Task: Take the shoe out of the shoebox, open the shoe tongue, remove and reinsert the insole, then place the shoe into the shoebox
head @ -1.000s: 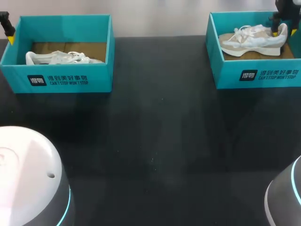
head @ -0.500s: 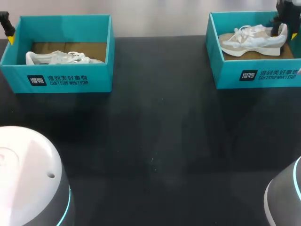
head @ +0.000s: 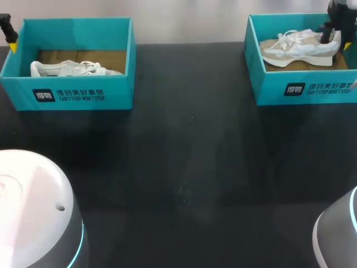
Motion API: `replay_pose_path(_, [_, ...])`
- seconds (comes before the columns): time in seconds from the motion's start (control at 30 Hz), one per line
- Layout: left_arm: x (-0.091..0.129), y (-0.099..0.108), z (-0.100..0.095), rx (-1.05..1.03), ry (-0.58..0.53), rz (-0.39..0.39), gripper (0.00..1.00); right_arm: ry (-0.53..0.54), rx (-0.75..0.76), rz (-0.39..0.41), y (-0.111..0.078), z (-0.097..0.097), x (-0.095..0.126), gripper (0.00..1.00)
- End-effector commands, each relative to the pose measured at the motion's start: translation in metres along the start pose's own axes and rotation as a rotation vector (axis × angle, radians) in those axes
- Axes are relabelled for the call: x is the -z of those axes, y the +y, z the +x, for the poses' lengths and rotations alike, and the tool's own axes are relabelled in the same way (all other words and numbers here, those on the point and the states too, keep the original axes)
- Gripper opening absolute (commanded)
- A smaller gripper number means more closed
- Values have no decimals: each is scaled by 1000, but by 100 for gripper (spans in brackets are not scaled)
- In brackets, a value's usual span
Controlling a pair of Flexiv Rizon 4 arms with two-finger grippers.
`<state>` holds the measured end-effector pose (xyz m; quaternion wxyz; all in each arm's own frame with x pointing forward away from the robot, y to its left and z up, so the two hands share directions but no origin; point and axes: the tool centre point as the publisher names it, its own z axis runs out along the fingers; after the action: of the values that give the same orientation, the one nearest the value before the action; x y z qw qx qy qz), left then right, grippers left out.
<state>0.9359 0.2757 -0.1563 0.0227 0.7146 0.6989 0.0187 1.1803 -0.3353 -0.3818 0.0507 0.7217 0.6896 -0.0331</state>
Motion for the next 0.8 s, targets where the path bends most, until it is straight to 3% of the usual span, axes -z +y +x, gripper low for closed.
replay_pose_path(0.03, [1, -1, 0, 0, 2, -2, 100, 7, 0, 63, 12, -2, -7, 59])
replay_pose_path(0.2, [1, -1, 0, 0, 2, -2, 100, 6, -5, 71, 11, -2, -8, 33])
replay_pose_path(0.23, [1, -1, 0, 0, 2, -2, 100, 5, -6, 72, 10, -2, -8, 23])
replay_pose_path(0.27, [1, -1, 0, 0, 2, -2, 100, 3, -9, 72, 10, -2, -8, 2])
replay_pose_path(0.8, [1, -1, 0, 0, 2, -2, 100, -34, -33, 36, 5, -6, 14, 0])
